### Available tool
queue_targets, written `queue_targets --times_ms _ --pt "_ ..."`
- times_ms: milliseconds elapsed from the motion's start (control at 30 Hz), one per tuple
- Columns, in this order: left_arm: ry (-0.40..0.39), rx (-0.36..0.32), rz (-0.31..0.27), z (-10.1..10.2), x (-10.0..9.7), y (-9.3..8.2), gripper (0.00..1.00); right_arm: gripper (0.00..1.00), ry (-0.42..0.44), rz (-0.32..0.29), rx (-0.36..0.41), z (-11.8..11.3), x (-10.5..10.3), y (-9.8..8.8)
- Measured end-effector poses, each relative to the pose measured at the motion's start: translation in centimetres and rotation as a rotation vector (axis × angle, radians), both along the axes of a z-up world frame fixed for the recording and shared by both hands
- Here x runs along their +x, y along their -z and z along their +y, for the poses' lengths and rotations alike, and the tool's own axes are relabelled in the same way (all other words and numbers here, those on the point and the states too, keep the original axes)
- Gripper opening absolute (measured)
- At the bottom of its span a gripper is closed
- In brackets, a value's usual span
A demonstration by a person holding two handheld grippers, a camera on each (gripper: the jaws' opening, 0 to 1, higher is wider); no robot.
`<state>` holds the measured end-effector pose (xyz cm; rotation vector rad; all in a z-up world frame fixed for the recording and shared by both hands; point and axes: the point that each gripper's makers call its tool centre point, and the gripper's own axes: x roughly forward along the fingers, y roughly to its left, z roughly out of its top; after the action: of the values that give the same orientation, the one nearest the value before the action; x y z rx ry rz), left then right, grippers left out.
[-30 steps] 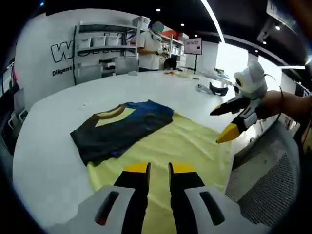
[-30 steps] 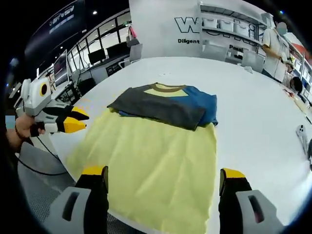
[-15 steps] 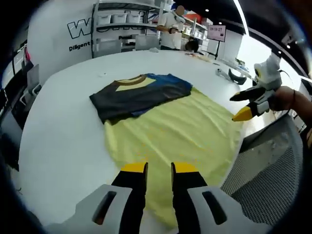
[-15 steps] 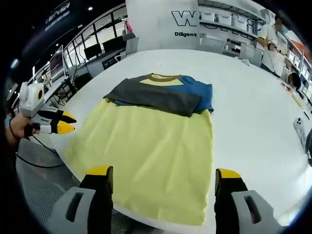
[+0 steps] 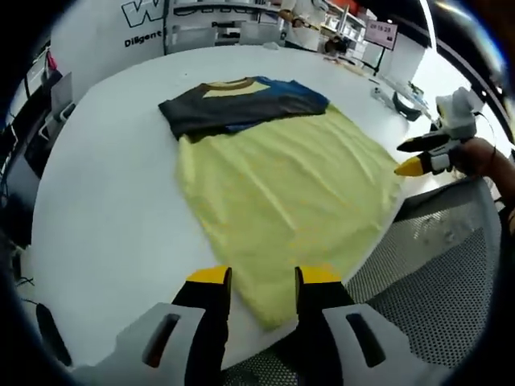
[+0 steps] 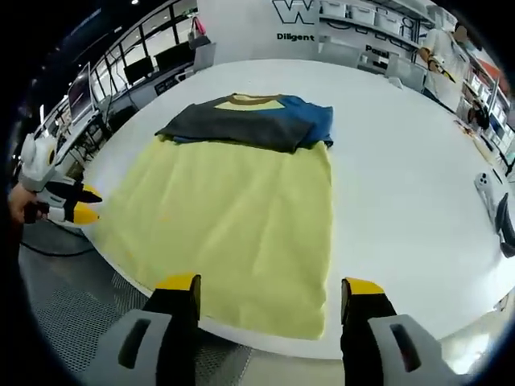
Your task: Fold the garment on the visible template until the final outline fits inside the template.
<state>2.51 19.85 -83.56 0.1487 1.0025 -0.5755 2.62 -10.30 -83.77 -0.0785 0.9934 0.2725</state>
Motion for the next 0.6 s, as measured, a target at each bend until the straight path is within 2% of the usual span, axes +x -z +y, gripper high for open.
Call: queue_targets --times_ms 133,300,333,500,600 --pt "-0.042 -0.003 0.031 0.3 -0.8 0.3 0.26 0.63 0.008 0.019 -0.005 -0.4 -0.5 0.4" --pt "-0.065 -0.015 0.039 0.2 -1.1 0.8 0.25 0.56 0.030 0.047 -0.012 -0.9 -1.1 1.0" --pt "-0.073 -0.019 0.049 0.2 -1.3 0.9 0.25 0.54 0.033 0.074 -0.025 -1.2 -1.5 1.3" --pt "-0.101 -0.018 0.058 0.7 -1.6 1.1 0.24 0.46 0.055 0.088 -0.017 -1.6 -1.9 1.7" --pt "-0.133 -0.016 0.064 1.1 -1.9 1.2 0.20 0.45 0.058 0.103 -0.008 -1.6 -2.2 1.8"
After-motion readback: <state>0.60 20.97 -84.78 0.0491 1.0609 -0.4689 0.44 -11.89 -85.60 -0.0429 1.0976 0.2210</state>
